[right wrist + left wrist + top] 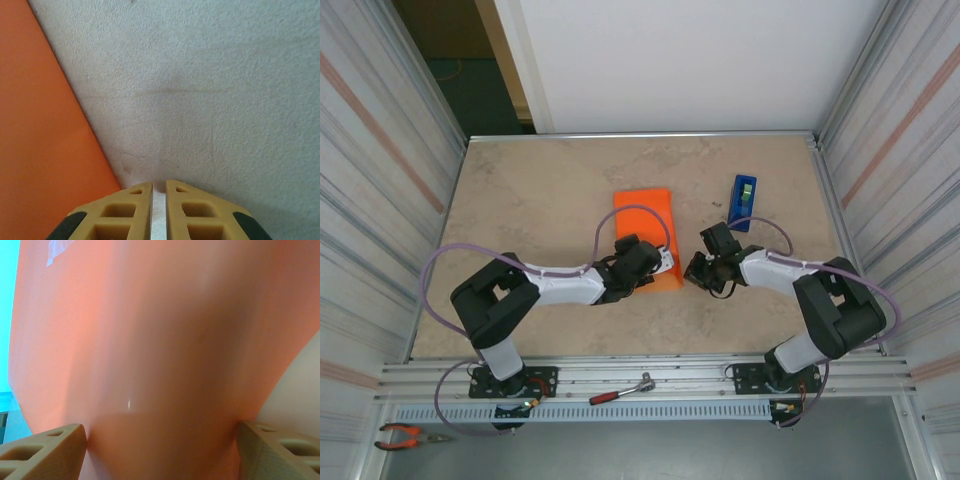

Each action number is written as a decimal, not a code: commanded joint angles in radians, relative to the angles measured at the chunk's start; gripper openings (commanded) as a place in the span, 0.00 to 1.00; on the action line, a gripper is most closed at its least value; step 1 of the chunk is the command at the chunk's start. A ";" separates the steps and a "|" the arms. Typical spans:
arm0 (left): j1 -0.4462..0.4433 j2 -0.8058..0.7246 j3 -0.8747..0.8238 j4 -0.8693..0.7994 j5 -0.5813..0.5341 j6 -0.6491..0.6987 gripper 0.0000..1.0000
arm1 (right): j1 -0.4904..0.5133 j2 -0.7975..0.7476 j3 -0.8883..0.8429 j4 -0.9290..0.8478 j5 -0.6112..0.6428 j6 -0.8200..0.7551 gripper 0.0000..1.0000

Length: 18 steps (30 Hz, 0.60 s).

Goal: Wrap the gift box in paper

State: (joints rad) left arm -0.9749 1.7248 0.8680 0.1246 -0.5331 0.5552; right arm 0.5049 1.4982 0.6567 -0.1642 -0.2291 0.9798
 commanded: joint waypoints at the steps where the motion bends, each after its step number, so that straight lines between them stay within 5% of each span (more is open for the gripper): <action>1: -0.008 0.024 -0.010 0.001 0.004 0.005 0.78 | 0.005 -0.070 0.010 -0.047 0.039 0.009 0.13; 9: -0.010 0.022 -0.011 -0.001 0.005 0.003 0.77 | 0.054 -0.161 0.001 -0.100 0.081 -0.020 0.23; 18: -0.014 0.028 -0.010 -0.003 0.005 0.003 0.77 | 0.111 -0.080 0.051 -0.082 0.091 -0.023 0.32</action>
State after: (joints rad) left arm -0.9775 1.7298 0.8680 0.1291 -0.5446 0.5552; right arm 0.6044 1.3884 0.6735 -0.2333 -0.1612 0.9672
